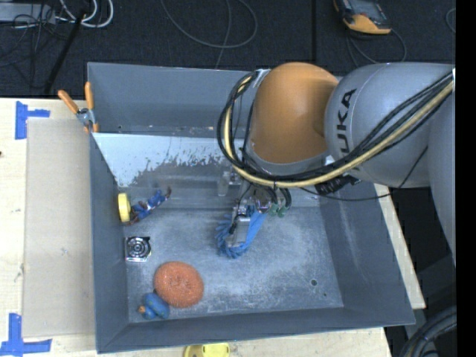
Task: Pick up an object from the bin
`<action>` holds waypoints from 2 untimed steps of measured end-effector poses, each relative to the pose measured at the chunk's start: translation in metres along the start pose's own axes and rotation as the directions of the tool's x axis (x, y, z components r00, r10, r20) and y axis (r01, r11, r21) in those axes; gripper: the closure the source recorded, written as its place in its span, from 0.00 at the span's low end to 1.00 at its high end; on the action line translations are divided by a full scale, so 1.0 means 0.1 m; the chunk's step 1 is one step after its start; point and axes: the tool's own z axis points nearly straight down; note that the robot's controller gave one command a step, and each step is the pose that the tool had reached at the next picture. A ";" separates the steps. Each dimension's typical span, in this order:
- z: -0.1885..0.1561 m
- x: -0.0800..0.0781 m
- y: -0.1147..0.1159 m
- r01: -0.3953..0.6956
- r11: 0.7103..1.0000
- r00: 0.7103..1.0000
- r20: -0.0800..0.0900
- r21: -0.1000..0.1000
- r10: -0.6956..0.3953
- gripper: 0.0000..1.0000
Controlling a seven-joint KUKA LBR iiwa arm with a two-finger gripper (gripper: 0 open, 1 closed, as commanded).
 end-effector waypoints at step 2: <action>0.13 0.00 -0.06 0.044 0.999 0.999 0.017 -0.001 -0.044 0.00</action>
Offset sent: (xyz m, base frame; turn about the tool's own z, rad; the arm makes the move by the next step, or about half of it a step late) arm -0.0162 -0.0443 -0.1167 -0.2324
